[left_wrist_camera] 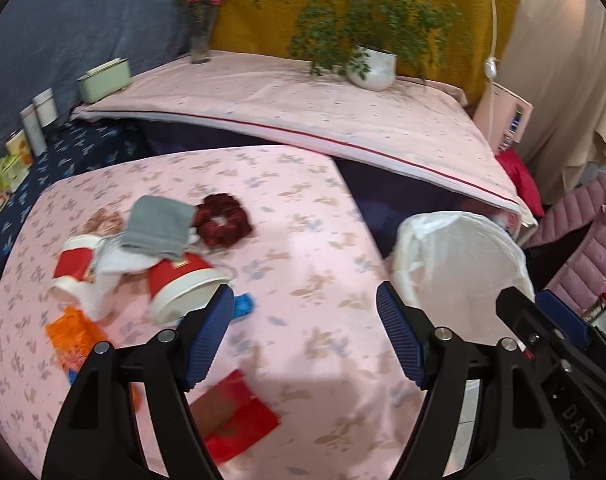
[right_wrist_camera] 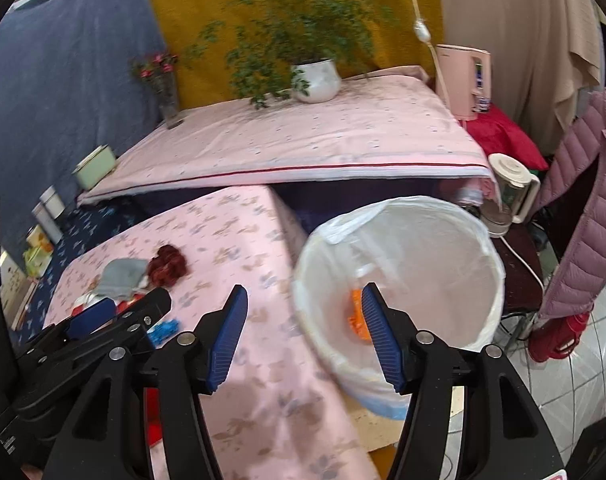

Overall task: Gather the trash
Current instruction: 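Return both tools to the table and grasp the red envelope with the right gripper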

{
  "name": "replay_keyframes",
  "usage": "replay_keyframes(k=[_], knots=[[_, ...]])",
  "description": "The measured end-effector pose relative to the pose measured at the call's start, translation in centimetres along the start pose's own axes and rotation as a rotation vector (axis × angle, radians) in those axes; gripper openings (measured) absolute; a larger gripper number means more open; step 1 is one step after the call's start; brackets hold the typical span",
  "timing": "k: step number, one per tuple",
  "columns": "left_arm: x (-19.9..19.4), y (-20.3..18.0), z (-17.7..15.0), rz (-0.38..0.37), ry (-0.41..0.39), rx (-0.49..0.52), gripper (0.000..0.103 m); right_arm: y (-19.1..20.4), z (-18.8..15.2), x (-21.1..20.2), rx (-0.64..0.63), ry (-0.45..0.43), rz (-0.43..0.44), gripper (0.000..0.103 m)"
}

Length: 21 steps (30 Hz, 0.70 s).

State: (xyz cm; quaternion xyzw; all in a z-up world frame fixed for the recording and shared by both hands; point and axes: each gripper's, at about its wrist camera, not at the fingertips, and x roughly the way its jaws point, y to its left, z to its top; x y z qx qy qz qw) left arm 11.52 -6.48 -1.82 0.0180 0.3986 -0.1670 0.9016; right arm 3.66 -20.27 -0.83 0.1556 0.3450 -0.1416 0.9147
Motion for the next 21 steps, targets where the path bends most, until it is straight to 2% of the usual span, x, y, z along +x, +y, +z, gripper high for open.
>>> replay_keyframes(k=[12, 16, 21], knots=[[-1.1, 11.4, -3.8, 0.154, 0.050, -0.179, 0.072, 7.1, -3.8, 0.5, -0.106, 0.082, 0.097, 0.062], [-1.1, 14.7, -5.4, 0.199, 0.077, -0.235, 0.081, 8.7, -5.1, 1.3, -0.122, 0.120, 0.121, 0.064], [-0.6, 18.4, -7.5, 0.215, 0.137, -0.326, 0.086, 10.5, -6.7, 2.2, -0.142, 0.166, 0.149, 0.064]])
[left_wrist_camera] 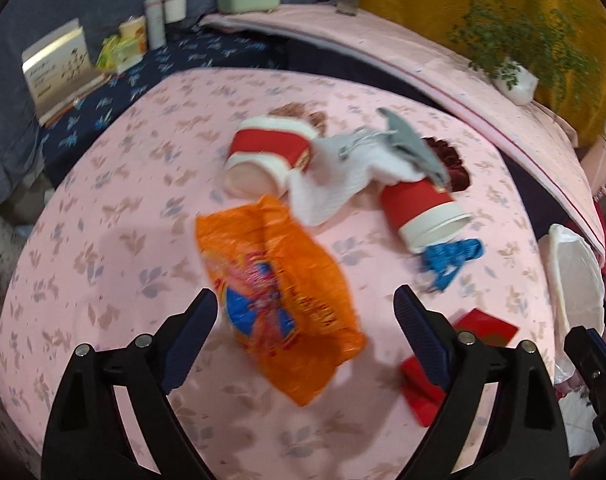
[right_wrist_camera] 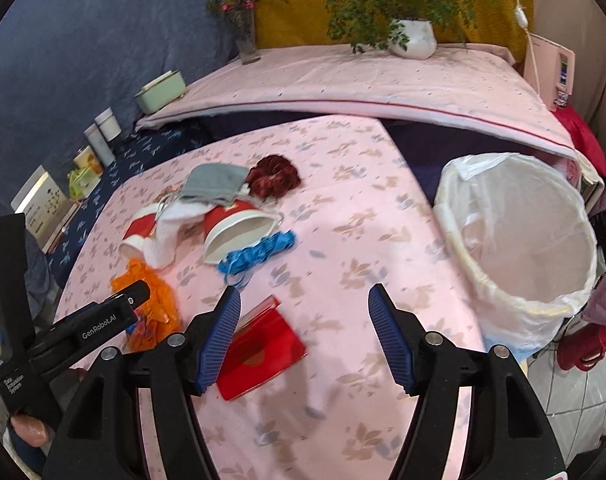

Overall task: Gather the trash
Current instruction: 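Return both tools to the table and grasp the red envelope with the right gripper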

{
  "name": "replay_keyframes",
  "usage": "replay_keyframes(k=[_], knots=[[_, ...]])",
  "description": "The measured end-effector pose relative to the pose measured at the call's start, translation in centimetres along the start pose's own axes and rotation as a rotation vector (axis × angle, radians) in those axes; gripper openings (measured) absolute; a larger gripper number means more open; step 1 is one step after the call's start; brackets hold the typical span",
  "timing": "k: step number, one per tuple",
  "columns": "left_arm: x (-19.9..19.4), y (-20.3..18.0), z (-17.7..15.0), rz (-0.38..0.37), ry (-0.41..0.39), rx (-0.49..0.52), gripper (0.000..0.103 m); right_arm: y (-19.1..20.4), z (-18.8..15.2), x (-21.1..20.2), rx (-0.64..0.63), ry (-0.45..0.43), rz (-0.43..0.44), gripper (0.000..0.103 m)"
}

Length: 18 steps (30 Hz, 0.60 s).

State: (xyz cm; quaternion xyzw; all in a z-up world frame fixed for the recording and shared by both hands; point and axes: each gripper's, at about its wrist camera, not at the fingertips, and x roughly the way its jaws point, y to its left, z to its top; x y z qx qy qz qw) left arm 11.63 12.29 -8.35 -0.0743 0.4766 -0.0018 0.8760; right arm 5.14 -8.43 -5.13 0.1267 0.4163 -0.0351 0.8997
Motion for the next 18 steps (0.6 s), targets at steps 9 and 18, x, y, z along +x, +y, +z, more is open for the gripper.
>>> replay_keyframes(k=[9, 18], knots=[[3.3, 3.4, -1.4, -0.006, 0.111, -0.091, 0.086, 1.9, -1.6, 2.7, 0.021, 0.080, 0.029, 0.065], [3.9, 2.6, -1.7, -0.056, 0.128, -0.089, 0.085, 3.1, -2.5, 5.5, 0.016, 0.149, 0.042, 0.065]])
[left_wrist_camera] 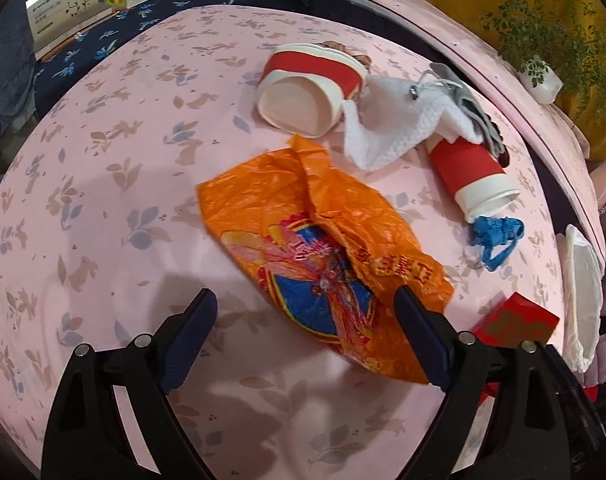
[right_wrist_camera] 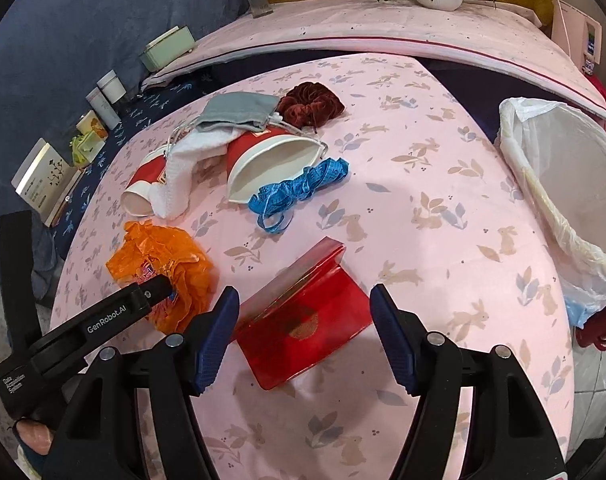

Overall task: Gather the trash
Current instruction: 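Return both tools to the table and grasp the red envelope with the right gripper, then grasp the orange bag with the left gripper while the right gripper carries the red envelope to the bin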

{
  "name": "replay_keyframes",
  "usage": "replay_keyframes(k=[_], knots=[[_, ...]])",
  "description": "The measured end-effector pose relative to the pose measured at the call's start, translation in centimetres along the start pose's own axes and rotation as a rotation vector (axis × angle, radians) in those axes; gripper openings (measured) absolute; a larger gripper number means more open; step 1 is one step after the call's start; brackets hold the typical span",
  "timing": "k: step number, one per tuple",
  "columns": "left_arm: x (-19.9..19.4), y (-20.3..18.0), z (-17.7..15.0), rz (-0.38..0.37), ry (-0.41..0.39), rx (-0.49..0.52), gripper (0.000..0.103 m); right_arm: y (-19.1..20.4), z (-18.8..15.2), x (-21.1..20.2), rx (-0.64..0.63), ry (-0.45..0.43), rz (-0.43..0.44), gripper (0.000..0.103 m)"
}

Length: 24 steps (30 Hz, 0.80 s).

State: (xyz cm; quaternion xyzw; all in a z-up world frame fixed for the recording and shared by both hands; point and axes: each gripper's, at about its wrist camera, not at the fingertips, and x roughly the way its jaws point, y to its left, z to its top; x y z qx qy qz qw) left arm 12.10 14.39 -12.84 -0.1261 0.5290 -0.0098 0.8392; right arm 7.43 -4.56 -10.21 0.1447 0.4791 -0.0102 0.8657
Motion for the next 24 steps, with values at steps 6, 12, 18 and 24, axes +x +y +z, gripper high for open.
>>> replay_keyframes(k=[6, 12, 18, 24], knots=[[0.2, -1.3, 0.0, -0.022, -0.001, 0.024, 0.076, 0.5, -0.1, 1.0, -0.020, 0.028, 0.006, 0.051], [0.4, -2.4, 0.3, -0.053, -0.002, 0.049, 0.041, 0.5, -0.3, 1.7, -0.026, 0.056, 0.017, 0.025], [0.7, -3.1, 0.4, -0.077, 0.001, 0.068, 0.007, 0.5, -0.3, 1.7, -0.034, 0.062, 0.036, 0.011], [-0.6, -3.7, 0.3, -0.094, -0.033, 0.093, 0.003, 0.4, 0.1, 0.3, -0.056, 0.021, 0.034, 0.004]])
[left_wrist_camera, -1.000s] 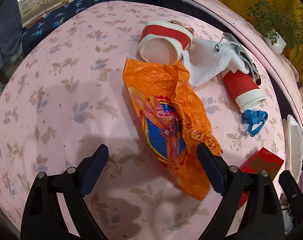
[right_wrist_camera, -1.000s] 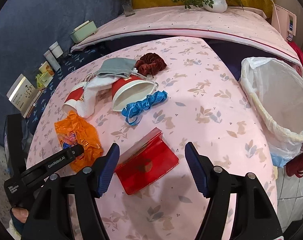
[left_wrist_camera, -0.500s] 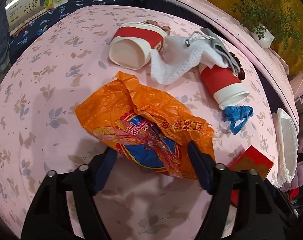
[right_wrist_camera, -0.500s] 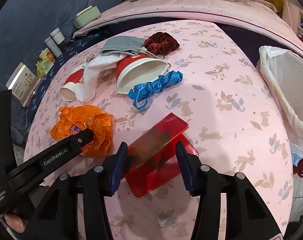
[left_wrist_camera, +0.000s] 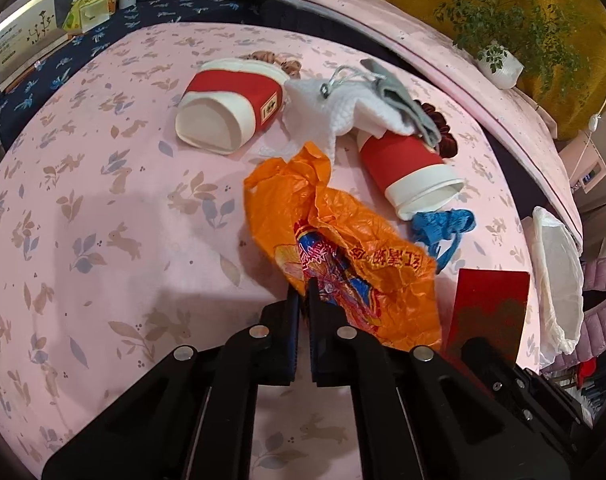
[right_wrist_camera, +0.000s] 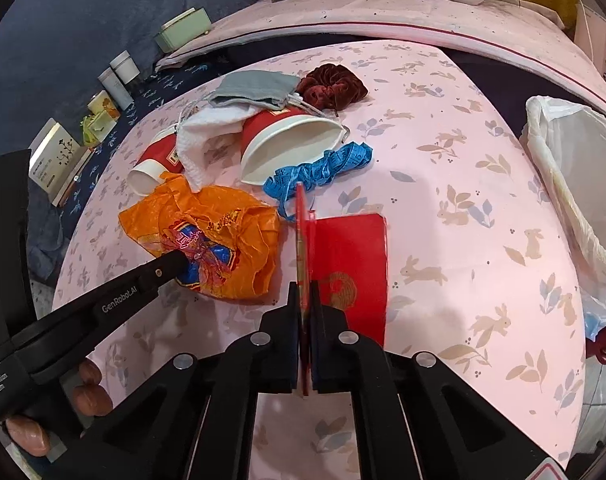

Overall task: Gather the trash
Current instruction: 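Grasp the orange bag with the left gripper while the right gripper carries the red envelope to the bin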

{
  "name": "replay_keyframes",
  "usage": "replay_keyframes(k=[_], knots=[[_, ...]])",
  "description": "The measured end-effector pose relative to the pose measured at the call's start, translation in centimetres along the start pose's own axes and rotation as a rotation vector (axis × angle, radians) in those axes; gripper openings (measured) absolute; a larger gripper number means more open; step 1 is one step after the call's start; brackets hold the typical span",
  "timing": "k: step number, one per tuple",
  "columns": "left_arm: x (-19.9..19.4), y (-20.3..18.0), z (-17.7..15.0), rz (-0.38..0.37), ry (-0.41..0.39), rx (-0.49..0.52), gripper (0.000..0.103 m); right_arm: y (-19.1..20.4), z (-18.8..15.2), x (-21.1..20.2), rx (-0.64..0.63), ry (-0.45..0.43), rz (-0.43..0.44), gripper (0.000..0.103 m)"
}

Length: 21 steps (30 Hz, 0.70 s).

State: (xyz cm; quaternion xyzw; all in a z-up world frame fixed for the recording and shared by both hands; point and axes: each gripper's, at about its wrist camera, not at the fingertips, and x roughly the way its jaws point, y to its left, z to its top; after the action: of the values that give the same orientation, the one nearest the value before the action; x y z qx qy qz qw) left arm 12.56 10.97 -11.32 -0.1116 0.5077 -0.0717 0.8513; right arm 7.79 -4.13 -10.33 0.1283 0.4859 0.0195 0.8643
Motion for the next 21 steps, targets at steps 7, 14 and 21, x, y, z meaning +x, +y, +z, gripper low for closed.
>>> replay_keyframes(k=[7, 14, 21], knots=[[-2.1, -1.7, 0.1, -0.022, -0.036, 0.046, 0.003, -0.9, 1.2, -2.8, 0.009, -0.081, 0.000, 0.004], [-4.9, -4.7, 0.5, -0.060, -0.090, 0.114, 0.002, -2.2, 2.4, -6.4, 0.021, -0.173, -0.001, 0.003], [-7.1, -9.1, 0.9, -0.104, -0.140, 0.199, 0.002, -4.5, 3.2, -9.5, 0.055, -0.256, -0.024, 0.003]])
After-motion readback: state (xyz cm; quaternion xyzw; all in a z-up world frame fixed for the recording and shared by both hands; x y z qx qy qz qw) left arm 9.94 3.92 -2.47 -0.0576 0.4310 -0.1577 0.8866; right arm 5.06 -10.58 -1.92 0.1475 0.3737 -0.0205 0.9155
